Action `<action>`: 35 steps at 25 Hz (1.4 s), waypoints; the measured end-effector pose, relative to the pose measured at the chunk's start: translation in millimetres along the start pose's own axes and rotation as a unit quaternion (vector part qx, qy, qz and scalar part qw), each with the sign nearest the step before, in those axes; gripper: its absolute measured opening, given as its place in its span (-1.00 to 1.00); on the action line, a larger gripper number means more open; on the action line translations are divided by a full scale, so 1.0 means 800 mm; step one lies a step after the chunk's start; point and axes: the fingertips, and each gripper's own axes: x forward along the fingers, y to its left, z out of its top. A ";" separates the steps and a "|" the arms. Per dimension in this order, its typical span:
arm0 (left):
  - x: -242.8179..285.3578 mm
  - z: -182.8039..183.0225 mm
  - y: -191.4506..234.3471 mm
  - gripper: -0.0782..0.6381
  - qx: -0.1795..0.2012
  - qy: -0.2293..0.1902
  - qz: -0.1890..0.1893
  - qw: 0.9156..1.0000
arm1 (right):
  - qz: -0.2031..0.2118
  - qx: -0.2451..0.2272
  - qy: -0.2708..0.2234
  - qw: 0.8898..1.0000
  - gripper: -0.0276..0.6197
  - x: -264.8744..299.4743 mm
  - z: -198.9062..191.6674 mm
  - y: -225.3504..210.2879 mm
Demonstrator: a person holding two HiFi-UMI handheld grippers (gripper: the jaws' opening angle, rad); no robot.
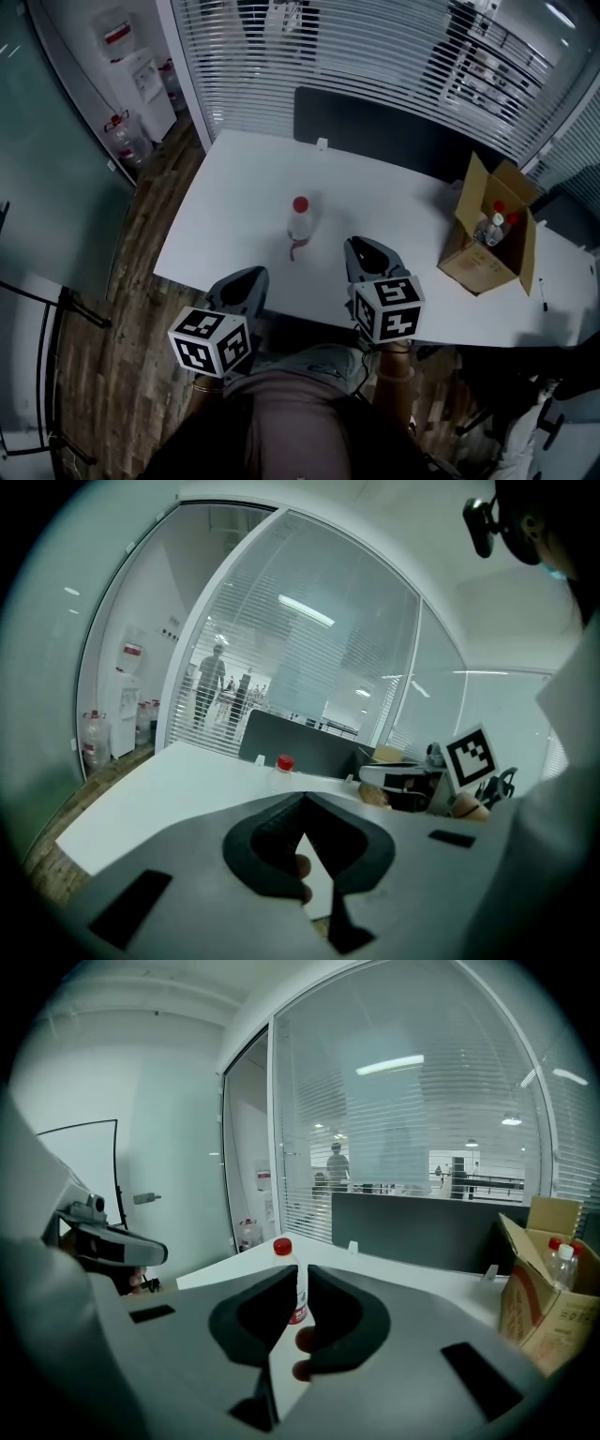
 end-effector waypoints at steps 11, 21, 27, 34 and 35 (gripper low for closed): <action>0.000 -0.008 -0.014 -0.76 0.009 0.012 -0.022 1.000 | -0.030 0.011 -0.002 0.999 -0.79 -0.032 -0.011 0.001; 0.000 -0.013 -0.016 -0.77 0.019 0.014 -0.030 0.999 | -0.050 0.012 0.007 0.999 -0.80 -0.044 -0.025 0.001; 0.002 -0.017 -0.021 -0.77 0.022 0.017 -0.035 0.999 | -0.046 0.014 0.008 0.999 -0.80 -0.047 -0.027 0.001; 0.008 -0.017 -0.033 -0.77 0.017 0.016 -0.046 0.999 | -0.039 0.022 0.007 0.999 -0.80 -0.052 -0.030 -0.005; 0.011 -0.018 -0.035 -0.76 0.018 0.017 -0.048 0.999 | -0.039 0.023 0.007 0.999 -0.80 -0.053 -0.031 -0.007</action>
